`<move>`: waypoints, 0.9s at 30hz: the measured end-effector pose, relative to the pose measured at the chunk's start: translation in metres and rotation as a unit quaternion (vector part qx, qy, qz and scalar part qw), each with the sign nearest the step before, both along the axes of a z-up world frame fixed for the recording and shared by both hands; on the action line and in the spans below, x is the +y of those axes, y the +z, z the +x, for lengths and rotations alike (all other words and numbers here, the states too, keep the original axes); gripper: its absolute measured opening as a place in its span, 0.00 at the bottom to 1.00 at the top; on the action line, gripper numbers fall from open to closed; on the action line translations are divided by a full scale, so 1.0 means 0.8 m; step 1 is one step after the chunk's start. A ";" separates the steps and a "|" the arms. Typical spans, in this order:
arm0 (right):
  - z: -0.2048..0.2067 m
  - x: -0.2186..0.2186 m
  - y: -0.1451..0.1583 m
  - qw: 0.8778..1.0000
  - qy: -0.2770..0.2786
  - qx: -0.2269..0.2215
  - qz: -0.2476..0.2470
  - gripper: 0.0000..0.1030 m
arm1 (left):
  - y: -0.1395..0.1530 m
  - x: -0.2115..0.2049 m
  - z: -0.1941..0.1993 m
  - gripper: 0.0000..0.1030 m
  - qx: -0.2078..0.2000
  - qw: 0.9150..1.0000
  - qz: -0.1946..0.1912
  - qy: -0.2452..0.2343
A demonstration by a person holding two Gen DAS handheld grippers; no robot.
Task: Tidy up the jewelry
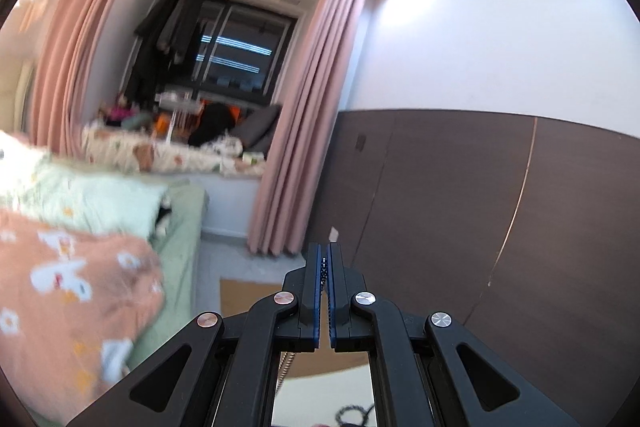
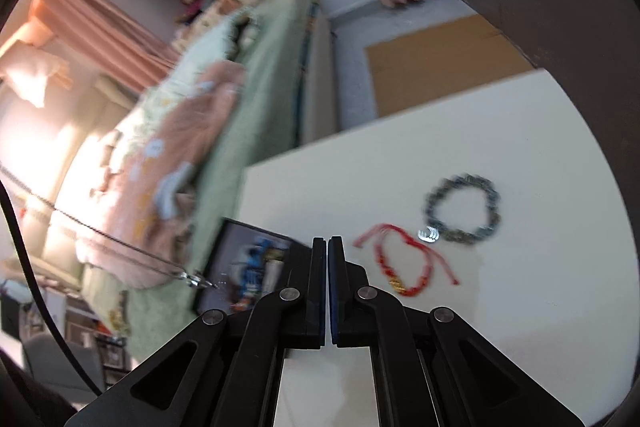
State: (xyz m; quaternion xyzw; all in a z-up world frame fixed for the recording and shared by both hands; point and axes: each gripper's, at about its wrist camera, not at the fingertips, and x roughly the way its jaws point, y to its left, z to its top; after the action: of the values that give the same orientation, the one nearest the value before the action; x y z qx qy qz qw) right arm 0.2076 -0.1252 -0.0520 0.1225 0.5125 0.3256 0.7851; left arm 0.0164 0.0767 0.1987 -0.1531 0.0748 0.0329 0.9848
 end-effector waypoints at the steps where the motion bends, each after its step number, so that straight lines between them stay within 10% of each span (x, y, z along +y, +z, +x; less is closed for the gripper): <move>1: 0.007 -0.001 -0.012 1.000 0.000 0.023 -0.009 0.14 | -0.016 0.008 0.004 0.02 0.010 1.000 -0.016 0.002; 4: 0.021 -0.007 -0.034 0.998 -0.012 0.046 -0.038 0.52 | -0.053 0.023 0.014 0.02 0.039 0.998 -0.046 0.012; 9: 0.030 -0.004 -0.050 0.996 -0.014 0.045 -0.076 0.52 | -0.114 0.035 0.034 0.02 0.092 0.993 -0.080 0.006; 16: 0.025 0.033 -0.078 0.985 0.005 0.024 -0.170 0.10 | -0.188 0.045 0.054 0.02 0.172 0.980 -0.100 0.005; 21: 0.019 0.043 -0.078 0.976 0.009 -0.005 -0.219 0.02 | -0.222 0.059 0.057 0.02 0.212 0.971 -0.111 0.014; 27: 0.019 0.023 -0.055 0.987 -0.022 -0.010 -0.160 0.02 | -0.237 0.057 0.060 0.02 0.237 0.964 -0.119 -0.008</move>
State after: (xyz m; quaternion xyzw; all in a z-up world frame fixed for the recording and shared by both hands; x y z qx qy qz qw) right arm 0.2224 -0.1070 -0.0963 0.0032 0.5471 0.2237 0.8066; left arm 0.0645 0.1223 0.0093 -0.2569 0.3104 0.0516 0.9138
